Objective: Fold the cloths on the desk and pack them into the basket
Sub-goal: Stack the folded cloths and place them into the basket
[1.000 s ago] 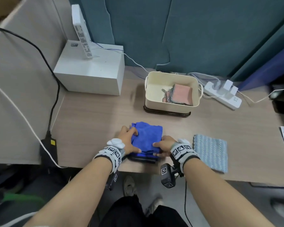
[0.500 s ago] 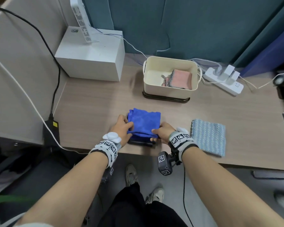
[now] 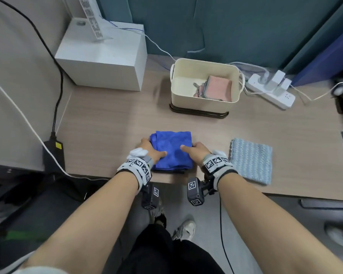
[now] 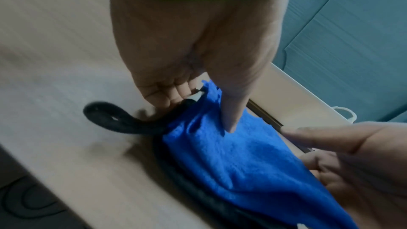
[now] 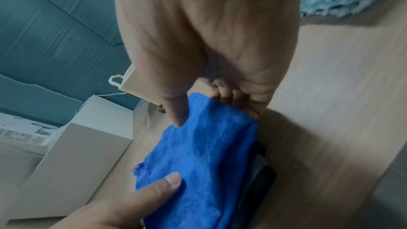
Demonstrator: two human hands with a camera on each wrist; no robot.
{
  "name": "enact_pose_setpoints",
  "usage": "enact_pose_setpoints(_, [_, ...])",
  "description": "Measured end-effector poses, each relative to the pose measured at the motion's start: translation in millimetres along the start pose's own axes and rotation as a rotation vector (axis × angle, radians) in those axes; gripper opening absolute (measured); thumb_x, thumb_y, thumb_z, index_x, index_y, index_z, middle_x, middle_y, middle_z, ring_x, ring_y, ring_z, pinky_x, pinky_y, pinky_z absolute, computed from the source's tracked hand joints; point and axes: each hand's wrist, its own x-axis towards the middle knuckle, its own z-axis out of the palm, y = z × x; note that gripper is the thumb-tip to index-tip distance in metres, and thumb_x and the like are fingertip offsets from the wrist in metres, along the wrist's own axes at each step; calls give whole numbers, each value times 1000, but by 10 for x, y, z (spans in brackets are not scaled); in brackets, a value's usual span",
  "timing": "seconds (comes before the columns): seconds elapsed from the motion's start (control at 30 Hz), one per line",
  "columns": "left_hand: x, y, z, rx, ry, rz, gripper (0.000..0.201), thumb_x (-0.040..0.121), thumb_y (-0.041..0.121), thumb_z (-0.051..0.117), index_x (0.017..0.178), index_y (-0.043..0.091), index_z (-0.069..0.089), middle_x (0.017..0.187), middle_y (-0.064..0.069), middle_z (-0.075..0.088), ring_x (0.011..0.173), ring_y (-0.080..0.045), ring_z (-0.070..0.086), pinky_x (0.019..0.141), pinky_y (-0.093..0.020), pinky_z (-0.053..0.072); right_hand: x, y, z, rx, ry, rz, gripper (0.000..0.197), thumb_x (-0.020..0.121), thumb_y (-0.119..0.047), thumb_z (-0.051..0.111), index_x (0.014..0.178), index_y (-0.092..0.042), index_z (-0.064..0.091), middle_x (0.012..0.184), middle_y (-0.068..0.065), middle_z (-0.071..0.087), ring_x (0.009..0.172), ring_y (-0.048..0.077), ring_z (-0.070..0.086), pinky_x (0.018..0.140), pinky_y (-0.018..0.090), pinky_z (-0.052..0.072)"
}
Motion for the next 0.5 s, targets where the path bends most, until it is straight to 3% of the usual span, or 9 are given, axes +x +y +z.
enact_pose_setpoints(0.07, [81,-12,46,-64,-56,4,68,49,57,74,109,29,60,99,4,71,86,-23,68,85,-37,58,-329,-271,12,-35,-22,15,53,85,-46,77,126,-16,66,122,4,72,113,28,69,107,43,53])
enact_pose_setpoints(0.1, [94,-15,34,-76,-73,10,58,51,54,72,104,34,61,97,4,73,85,-23,69,85,-38,58,-382,-321,26,-58,-47,28,49,89,-42,75,129,-17,65,122,4,70,115,27,68,107,41,52])
enact_pose_setpoints(0.2, [63,64,-70,-128,-98,99,35,67,39,66,101,36,58,94,4,72,86,-25,69,85,-40,59,-349,-367,49,-70,-86,37,59,74,-43,79,125,-16,67,121,1,73,113,26,70,105,41,54])
enact_pose_setpoints(0.27, [57,145,-199,-154,-75,156,40,73,36,63,111,29,54,99,-1,71,90,-29,69,86,-43,57,-144,-319,32,-23,-82,15,68,60,-43,78,123,-18,68,119,3,76,110,27,72,103,48,56])
enact_pose_setpoints(0.33, [37,271,-379,-129,-32,199,50,76,41,63,117,24,41,99,-4,69,86,-31,68,82,-43,57,-147,-480,-43,-10,-60,-49,68,59,-40,79,122,-18,68,117,4,77,109,28,73,102,51,57])
enact_pose_setpoints(0.43, [-9,519,-691,-178,35,325,54,84,29,66,123,24,30,108,0,64,84,-32,66,80,-39,53,-513,-1001,-226,-38,5,-153,46,88,-13,74,133,-11,61,123,4,70,117,30,68,106,46,53])
enact_pose_setpoints(0.5, [-46,729,-909,-205,56,425,54,85,26,63,126,34,28,107,-1,63,82,-34,66,78,-41,55,-610,-1243,-387,-56,62,-202,44,95,-11,70,137,-9,57,124,8,67,118,31,65,105,42,52])
